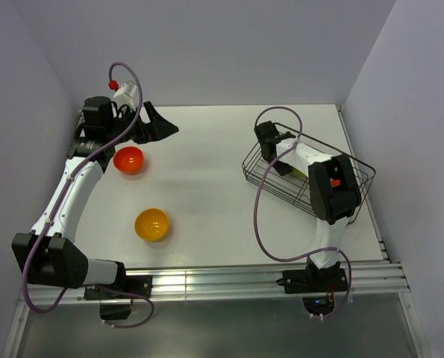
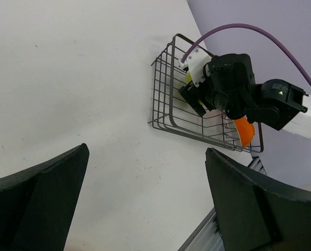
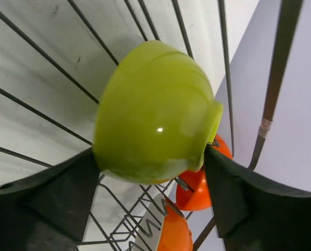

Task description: Load the bowls into the dish rack

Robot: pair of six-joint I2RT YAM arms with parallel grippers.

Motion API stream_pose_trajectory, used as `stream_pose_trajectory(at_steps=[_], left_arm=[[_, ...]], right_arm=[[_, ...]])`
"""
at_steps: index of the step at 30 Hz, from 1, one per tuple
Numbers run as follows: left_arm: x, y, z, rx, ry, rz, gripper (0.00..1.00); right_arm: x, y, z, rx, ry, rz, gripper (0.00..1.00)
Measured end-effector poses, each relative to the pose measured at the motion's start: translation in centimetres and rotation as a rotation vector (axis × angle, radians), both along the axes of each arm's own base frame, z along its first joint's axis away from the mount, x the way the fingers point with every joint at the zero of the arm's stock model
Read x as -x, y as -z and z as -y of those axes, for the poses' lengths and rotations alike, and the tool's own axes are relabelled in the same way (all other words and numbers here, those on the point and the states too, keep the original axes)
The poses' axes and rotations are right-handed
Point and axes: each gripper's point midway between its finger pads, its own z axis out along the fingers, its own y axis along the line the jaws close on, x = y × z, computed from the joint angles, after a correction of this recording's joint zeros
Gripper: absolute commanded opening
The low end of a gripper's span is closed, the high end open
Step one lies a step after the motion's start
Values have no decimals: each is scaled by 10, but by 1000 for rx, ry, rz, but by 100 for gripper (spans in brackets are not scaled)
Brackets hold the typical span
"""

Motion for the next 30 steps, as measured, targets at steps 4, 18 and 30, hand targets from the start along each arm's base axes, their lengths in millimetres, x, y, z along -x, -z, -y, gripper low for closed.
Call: stream_pose_trajectory(at_steps=[4, 18, 30], left_arm=[[-1, 0, -1, 0, -4, 0, 99], [-1, 0, -3, 0, -9, 0, 100], [-2, -2, -7, 0, -19, 5, 100]], right_arm=[[1, 6, -2, -17, -1, -11, 99], [1, 10, -4, -31, -1, -19, 100], [2, 11, -5, -39, -5, -24, 100]])
